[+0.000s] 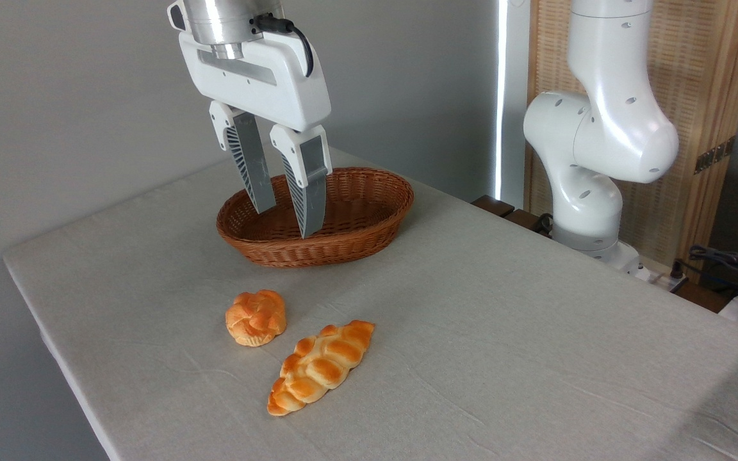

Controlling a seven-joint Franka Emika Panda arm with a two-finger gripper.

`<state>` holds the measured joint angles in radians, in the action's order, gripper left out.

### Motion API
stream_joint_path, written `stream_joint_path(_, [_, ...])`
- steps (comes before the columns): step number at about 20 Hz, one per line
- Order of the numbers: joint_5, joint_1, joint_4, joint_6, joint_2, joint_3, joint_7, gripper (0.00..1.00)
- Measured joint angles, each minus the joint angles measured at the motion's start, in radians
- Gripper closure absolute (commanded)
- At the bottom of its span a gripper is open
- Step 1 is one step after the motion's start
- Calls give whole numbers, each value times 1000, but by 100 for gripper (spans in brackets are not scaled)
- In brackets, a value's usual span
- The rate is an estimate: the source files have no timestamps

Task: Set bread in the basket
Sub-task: 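Move the open gripper from above the basket down toward the round roll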

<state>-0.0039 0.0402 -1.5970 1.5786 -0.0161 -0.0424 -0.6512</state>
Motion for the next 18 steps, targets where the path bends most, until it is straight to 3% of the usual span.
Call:
stream_joint_path(12, [0, 0, -3, 0, -6, 0, -4, 0])
stream_joint_path(18, [0, 0, -10, 73, -7, 0, -4, 0])
